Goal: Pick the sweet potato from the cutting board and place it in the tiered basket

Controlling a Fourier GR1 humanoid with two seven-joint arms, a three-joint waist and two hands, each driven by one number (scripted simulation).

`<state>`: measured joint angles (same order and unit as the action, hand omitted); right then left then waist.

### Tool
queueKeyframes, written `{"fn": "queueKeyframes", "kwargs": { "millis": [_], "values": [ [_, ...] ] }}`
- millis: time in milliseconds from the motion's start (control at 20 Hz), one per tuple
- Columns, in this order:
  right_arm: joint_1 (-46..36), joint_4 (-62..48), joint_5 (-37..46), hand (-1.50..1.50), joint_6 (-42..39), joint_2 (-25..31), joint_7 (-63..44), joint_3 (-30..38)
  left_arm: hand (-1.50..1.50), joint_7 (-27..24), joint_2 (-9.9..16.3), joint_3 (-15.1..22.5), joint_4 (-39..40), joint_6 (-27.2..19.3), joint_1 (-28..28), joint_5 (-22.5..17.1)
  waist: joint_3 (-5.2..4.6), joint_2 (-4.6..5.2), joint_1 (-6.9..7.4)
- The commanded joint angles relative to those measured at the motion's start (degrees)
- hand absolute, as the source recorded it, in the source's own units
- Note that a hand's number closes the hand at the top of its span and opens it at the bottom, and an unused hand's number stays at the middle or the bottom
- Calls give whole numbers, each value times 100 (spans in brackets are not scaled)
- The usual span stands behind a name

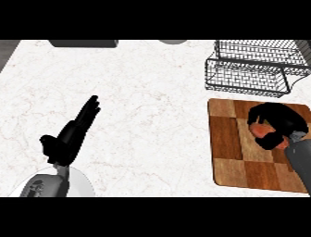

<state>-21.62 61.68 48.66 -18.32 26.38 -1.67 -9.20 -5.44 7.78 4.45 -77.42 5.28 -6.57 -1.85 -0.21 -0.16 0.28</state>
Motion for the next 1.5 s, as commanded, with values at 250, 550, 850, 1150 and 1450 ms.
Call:
{"fn": "queueKeyframes", "kwargs": {
  "millis": [250, 550, 850, 1150, 1450],
  "values": [
    [94, 385, 295, 150, 22, -230, 237, 327, 0, 154, 64, -278, -143, 339, 59, -102, 20, 13, -15],
    [256, -871, -21, 150, 875, 1469, 1510, 1656, 0, -126, -109, -152, 48, 100, 31, 105, 46, 85, -51],
    [-173, -2222, -1026, 150, 859, 2323, 2588, 3024, 0, 14, -189, -11, -108, 84, 50, 160, 62, 91, 95],
    [-679, -2906, -2023, 150, -132, 2896, 3733, 3827, 0, 106, -232, -10, -221, 76, 90, 118, 45, 57, 93],
    [-1798, -3180, -1823, 150, -296, 3001, 3592, 3493, 0, 332, -146, -70, -291, 166, -25, 100, 27, 47, 121]
  ]
}}
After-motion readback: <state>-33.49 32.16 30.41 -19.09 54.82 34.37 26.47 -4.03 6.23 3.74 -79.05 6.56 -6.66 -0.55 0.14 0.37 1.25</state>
